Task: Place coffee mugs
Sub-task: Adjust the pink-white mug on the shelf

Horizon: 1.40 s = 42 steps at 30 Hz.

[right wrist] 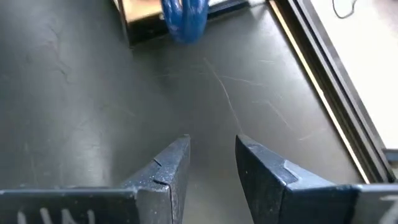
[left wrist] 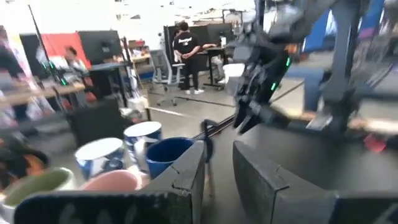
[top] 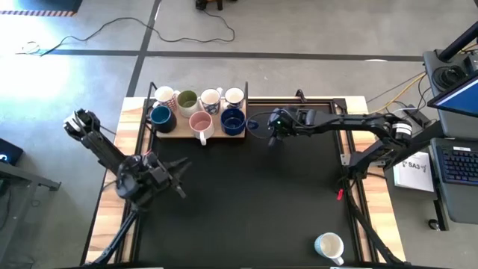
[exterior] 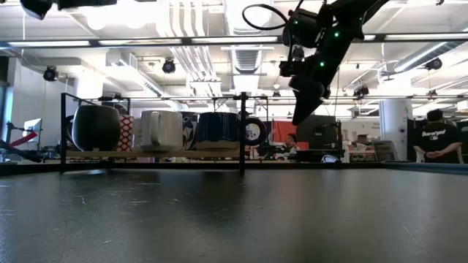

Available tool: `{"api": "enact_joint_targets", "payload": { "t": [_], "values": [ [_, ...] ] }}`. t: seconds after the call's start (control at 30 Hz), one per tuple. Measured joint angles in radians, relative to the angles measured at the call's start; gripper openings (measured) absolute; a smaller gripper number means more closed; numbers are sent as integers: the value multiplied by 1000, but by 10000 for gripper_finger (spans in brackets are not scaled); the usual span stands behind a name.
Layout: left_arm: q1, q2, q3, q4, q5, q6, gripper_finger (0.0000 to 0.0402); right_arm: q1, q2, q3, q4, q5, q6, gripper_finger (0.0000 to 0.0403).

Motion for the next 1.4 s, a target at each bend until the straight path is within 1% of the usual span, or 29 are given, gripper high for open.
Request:
{"api": "enact_joint_targets", "payload": {
  "t": [0.07, 0.17, 0.3, 0.4, 0.63, 0.73, 0.8, 0.9, 0.97, 1.13, 1.27, 1.33, 1.4],
  "values": [
    [23, 13, -14, -45, 1, 5, 66, -2, -5, -3, -7, 16, 0, 118],
    [66, 39, -17, -53, 0, 40, 66, -2, -15, -5, -5, 16, 0, 118],
    [72, 53, -16, -60, 0, 112, 66, -2, -16, -5, -21, 16, -2, 118],
    [74, 73, -16, -95, 0, 142, 66, -2, -17, -5, -27, 16, -5, 118],
    [80, 125, 5, -101, 0, 297, 66, -2, -17, -5, -26, 16, 7, 118],
    [89, 135, 29, -101, -5, 293, 66, -2, -17, -5, -26, 16, 19, 118],
    [89, 118, 35, -98, 10, 265, 66, -2, -17, -5, -25, 16, 27, 118],
    [89, 75, 30, -99, 101, 226, 66, -2, -17, -5, -25, 16, 28, 118],
    [89, 42, 28, -101, 121, 213, 66, -2, -17, -5, -25, 15, 28, 118],
    [92, -47, 34, -114, 119, 225, 66, -1, -17, -5, -26, 15, 37, 118],
    [103, -117, 34, -121, 62, 243, 66, -1, -17, -5, -26, 12, 40, 118],
    [120, -148, 34, -122, 52, 267, 66, -1, -17, -5, -26, 12, 42, 118],
    [154, -172, 34, -122, 67, 296, 66, -1, -17, -5, -23, 12, 42, 118]
  ]
}}
